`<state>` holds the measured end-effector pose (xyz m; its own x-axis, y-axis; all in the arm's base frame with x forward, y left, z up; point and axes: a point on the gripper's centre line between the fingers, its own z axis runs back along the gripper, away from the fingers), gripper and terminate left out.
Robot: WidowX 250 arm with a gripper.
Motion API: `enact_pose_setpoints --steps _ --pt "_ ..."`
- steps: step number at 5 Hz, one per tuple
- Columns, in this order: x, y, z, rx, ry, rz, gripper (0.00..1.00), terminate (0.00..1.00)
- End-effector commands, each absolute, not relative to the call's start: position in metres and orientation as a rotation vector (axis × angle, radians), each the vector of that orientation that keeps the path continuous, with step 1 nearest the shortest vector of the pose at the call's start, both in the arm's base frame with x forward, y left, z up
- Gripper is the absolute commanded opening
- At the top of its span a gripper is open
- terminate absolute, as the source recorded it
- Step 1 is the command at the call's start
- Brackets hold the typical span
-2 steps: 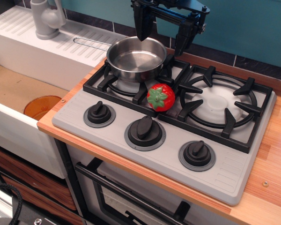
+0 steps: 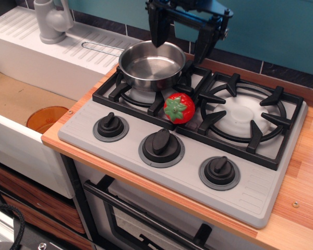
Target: Put strawberry in pot or pan an put pot or pan on stove
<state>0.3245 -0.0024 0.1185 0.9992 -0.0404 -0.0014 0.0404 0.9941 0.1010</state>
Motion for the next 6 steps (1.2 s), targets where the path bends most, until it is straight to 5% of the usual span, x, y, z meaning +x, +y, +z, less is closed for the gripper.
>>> enact_pose_setpoints --steps 1,2,6 --pt "0.324 -0.011 0.135 0.123 -0.031 -0.002 1.0 0.0" --pt "0.324 -0.012 0.139 0.123 -0.03 0.004 1.0 0.0" --pt "0.326 -0.004 0.073 0.112 -0.142 -0.026 1.0 0.0"
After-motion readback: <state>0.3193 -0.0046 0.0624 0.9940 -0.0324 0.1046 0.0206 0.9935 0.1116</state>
